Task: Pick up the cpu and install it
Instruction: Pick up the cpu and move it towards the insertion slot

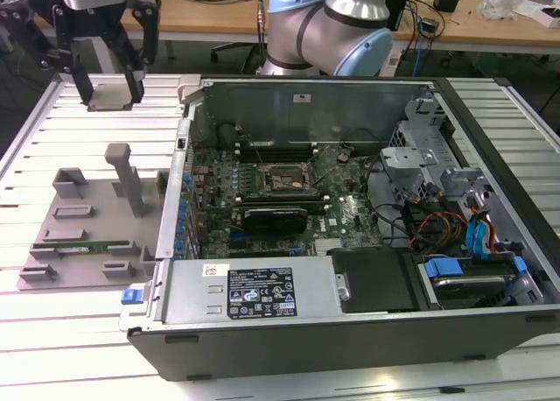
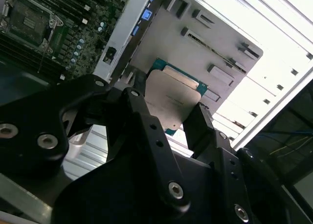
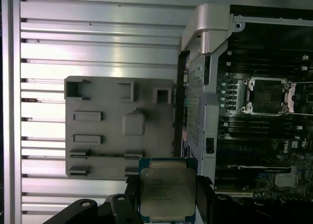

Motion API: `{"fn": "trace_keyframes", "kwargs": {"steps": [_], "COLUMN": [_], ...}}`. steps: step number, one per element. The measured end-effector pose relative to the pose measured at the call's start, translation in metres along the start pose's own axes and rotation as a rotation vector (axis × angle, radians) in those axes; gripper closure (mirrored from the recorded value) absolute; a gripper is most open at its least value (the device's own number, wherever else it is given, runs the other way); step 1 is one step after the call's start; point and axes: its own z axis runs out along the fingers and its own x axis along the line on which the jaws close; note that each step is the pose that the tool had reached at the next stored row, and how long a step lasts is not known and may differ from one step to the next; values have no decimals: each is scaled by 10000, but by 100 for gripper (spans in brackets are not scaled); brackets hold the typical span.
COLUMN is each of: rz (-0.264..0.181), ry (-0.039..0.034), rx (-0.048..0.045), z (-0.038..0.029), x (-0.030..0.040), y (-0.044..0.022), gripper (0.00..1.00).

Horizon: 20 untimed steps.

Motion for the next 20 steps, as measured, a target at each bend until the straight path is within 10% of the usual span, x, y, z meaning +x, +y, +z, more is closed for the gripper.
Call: {"fn": "trace_keyframes", "kwargs": {"steps": [20], "rz": [-6], "ry": [95], "rx": [-5], "z": [121], "x": [-446], "y": [66], "gripper": [45]}}
